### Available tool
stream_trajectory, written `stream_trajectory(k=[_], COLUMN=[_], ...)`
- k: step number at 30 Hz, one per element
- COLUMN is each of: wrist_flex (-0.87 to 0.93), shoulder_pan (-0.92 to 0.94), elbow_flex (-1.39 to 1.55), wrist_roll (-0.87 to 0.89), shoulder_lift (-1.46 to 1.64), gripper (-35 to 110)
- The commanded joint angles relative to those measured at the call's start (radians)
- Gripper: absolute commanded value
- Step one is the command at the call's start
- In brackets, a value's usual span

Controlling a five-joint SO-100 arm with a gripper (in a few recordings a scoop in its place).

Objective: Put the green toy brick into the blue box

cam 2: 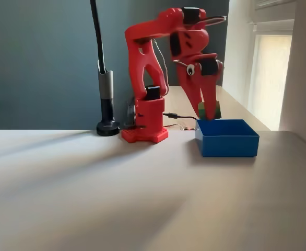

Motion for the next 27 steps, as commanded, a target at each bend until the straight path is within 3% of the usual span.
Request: stream_trajectory(k=[1, 15, 27], wrist_flex=[0.035, 0.061, 0.044], shoulder_pan=[-0.161, -0.502, -0.638], elbow_flex=[-0.055, -0.014, 0.029], wrist_roll=[0.023, 0.048, 0.101], shoulder_lift=[0.066, 0.063, 0.052], gripper=[0, 0, 0])
